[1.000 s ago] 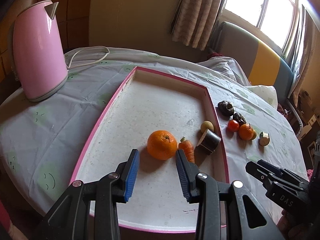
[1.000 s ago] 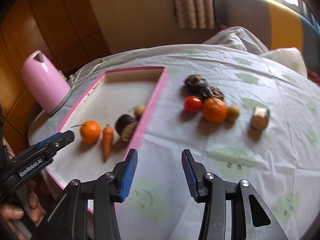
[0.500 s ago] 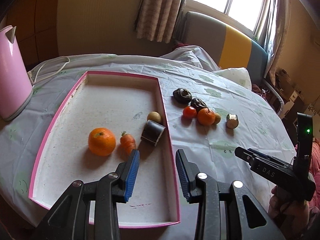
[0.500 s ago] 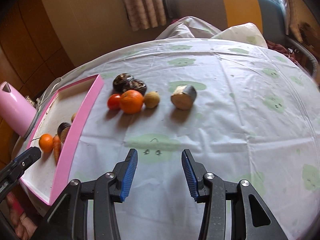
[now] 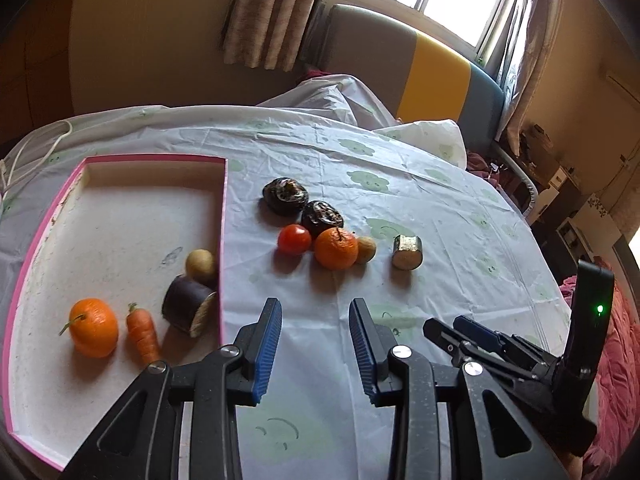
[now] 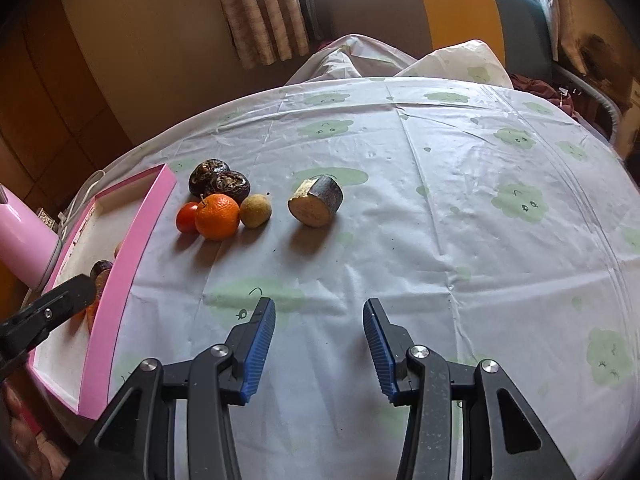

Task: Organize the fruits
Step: 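Move the left gripper to the second mandarin orange and grasp it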

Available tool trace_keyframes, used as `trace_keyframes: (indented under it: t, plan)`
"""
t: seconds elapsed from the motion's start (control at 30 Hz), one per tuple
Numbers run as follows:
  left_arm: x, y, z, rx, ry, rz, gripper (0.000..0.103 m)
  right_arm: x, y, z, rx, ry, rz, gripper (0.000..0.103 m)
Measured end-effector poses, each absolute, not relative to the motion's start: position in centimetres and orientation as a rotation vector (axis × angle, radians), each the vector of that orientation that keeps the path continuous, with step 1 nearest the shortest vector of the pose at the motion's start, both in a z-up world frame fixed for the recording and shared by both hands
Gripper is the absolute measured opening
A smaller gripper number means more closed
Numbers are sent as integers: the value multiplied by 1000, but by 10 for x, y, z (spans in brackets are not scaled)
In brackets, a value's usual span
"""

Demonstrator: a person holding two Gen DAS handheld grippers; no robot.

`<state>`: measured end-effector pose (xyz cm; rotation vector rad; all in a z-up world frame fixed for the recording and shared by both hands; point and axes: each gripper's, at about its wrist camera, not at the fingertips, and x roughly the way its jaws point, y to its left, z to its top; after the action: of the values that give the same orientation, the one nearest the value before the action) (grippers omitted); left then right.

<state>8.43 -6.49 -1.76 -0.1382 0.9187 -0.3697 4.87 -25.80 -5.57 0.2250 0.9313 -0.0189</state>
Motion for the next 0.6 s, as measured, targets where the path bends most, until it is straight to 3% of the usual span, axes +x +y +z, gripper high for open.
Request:
trace_keyframes:
  t: [0.4,0.6]
  plan:
    - [144,-103,-43,-254,1039,-353,37,50,-265,-61,186,943,-21,47]
    - [166,-111,-53,-267,1049,-302,43,51,-265,-63,176,942,-3,52]
